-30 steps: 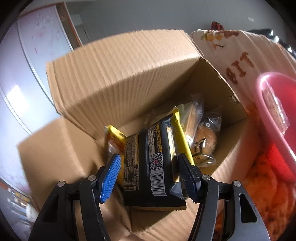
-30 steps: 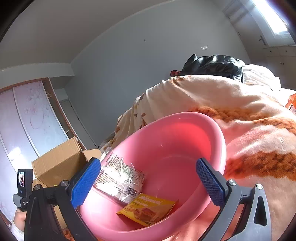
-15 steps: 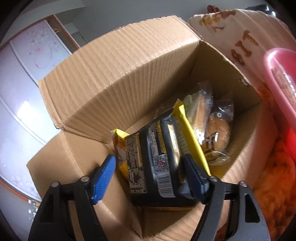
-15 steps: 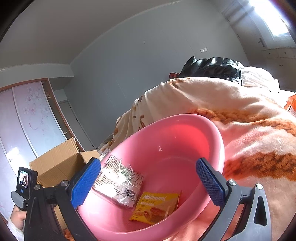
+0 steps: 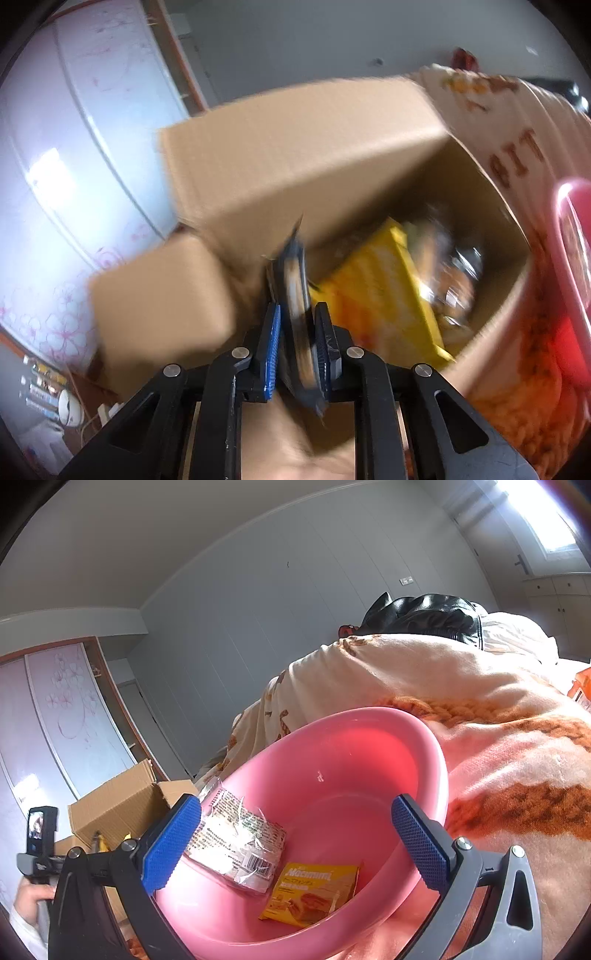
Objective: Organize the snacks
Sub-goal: 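Grasp a dark wrapped bar with the left gripper and lift it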
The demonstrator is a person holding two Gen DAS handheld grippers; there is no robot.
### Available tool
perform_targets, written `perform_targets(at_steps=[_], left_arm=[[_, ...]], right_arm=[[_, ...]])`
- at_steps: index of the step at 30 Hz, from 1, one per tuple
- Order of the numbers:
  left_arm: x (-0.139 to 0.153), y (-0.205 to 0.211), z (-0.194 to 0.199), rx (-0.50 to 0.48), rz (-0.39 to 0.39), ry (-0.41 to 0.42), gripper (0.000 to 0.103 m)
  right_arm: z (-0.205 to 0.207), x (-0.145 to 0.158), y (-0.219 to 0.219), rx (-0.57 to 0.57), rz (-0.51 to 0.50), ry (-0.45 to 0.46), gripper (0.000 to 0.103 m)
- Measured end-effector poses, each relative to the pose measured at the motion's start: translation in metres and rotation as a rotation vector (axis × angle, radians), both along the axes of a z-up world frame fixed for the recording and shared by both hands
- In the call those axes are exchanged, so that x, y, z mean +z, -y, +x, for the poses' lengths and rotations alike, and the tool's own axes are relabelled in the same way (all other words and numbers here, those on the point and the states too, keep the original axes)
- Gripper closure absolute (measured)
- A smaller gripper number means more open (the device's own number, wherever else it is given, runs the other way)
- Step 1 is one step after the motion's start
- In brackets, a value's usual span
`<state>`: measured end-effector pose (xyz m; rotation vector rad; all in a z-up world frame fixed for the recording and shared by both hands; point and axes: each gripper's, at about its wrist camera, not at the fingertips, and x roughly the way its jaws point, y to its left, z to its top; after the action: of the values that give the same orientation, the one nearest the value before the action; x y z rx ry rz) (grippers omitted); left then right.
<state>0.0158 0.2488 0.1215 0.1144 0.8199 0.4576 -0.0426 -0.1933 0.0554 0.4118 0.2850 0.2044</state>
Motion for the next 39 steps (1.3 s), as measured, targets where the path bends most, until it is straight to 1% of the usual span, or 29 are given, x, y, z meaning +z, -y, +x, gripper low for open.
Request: perform_targets(at_steps=[2, 5, 8, 11, 15, 18, 19, 21, 22, 24, 26, 28, 29, 31, 34, 36, 39], left_arm=[[0.004, -0.01, -0.001, -0.004, -0.043, 0.003, 0.089], [0.003, -0.009, 0.002, -0.017, -0.041, -0.007, 0.089], [-0.003, -0.009, 0.005, -0.036, -0.076, -0.032, 0.088], [-0.008, -0.013, 0.006, -0.033, -0.114, -0.029, 0.087], [-0.01, -0.01, 0.013, -0.022, -0.088, -0.045, 0.085], [-0.02, -0.001, 0.023, -0.023, -0.039, -0.072, 0.08], [-0.024, 0.002, 0.026, -0.018, -0.004, -0.087, 0.078], [-0.032, 0.008, 0.033, -0.008, 0.066, -0.11, 0.076], [-0.034, 0.008, 0.034, -0.005, 0.079, -0.109, 0.076], [-0.036, 0.006, 0.033, 0.008, 0.077, -0.092, 0.076], [-0.034, 0.004, 0.029, 0.014, 0.056, -0.075, 0.08], [-0.03, 0.0, 0.024, 0.013, 0.018, -0.048, 0.083], [-0.026, -0.006, 0.018, 0.018, -0.013, -0.026, 0.086], [-0.016, -0.014, 0.009, 0.015, -0.092, 0.019, 0.088], [-0.001, -0.021, -0.002, 0.006, -0.161, 0.076, 0.09], [0.01, -0.025, -0.01, -0.011, -0.198, 0.103, 0.091], [0.026, -0.023, -0.02, -0.043, -0.232, 0.149, 0.094]], right_arm=[[0.0, 0.0, 0.0, 0.0, -0.001, 0.0, 0.0], [0.0, 0.0, 0.0, -0.001, -0.002, 0.001, 0.0], [0.0, 0.0, 0.0, 0.0, 0.0, 0.001, 0.0], [0.0, 0.0, 0.0, 0.001, 0.002, 0.001, 0.0], [0.0, 0.0, 0.0, 0.001, 0.001, 0.001, 0.0], [0.0, -0.001, 0.0, 0.001, 0.002, 0.002, 0.0], [0.0, -0.001, 0.0, 0.001, 0.002, 0.002, 0.0], [0.0, -0.001, 0.0, 0.001, 0.002, 0.002, 0.0], [0.0, -0.001, 0.0, 0.001, 0.003, 0.002, 0.0], [0.0, -0.001, 0.0, 0.002, 0.004, 0.002, 0.0], [0.0, -0.001, 0.001, 0.002, 0.005, 0.002, 0.0], [0.0, -0.001, 0.001, 0.001, 0.004, 0.002, 0.0], [0.0, -0.001, 0.001, 0.002, 0.004, 0.003, 0.0], [0.0, -0.001, 0.001, 0.002, 0.005, 0.002, 0.0], [0.0, -0.001, 0.001, 0.001, 0.005, 0.002, 0.0], [0.0, -0.001, 0.002, 0.001, 0.006, 0.003, 0.0], [-0.001, -0.001, 0.002, 0.0, 0.008, 0.004, 0.0]])
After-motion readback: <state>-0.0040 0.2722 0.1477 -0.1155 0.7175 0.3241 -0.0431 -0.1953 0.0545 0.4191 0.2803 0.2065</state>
